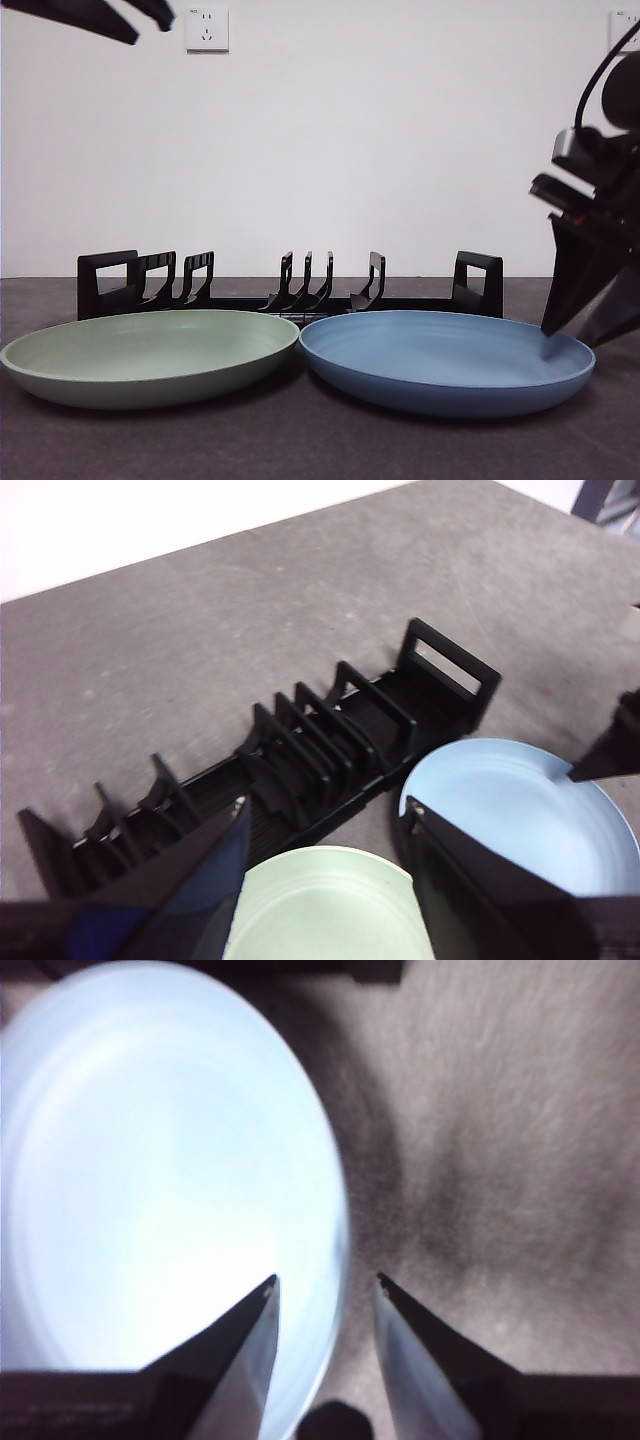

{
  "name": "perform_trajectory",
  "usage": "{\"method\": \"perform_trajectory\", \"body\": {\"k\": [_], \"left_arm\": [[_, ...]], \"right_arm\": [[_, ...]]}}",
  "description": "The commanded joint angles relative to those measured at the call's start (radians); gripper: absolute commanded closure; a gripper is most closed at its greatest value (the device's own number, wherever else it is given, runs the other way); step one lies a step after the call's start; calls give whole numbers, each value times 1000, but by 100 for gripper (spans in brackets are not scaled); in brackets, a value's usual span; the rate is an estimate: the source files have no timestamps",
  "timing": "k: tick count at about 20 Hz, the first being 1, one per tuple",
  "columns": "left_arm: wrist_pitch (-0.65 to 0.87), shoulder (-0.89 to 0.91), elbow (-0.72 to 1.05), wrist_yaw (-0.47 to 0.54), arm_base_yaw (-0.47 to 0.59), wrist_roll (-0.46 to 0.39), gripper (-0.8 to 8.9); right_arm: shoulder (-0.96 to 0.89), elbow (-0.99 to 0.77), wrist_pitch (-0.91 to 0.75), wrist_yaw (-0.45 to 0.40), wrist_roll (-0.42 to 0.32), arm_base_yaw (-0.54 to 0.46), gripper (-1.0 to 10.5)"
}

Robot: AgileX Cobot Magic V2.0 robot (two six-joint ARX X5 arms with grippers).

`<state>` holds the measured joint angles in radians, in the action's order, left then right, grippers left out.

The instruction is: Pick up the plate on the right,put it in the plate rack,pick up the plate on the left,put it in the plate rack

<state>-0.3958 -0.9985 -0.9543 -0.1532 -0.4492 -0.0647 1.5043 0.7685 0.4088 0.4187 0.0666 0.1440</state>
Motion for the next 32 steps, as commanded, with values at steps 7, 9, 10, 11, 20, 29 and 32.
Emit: {"method": "perform_trajectory", "body": {"k": [7,9,10,11,20,29,32], "left_arm": [[10,-21,-2,60,-177,-71,563],[45,-21,-2,-34,-207,-74,563],[52,-21,-2,-72,-216,-79,563],[41,-21,-2,-77,-227,-110,563],[-76,-122,-2,433,-611,-578,561],[-84,-318,-2,535,-723,-674,561],[-71,-341,-2,479,-710,-674,562]], "right_arm": [[47,2,-21,-5,54,2,963],[11,2,-13,-5,76,1,963],[-12,5,-3,-4,80,1,963],[-43,10,16,-4,83,1,963],[-126,202,220,-2,94,63,963],[-126,288,338,2,92,101,963],[-126,288,371,3,78,101,963]]}}
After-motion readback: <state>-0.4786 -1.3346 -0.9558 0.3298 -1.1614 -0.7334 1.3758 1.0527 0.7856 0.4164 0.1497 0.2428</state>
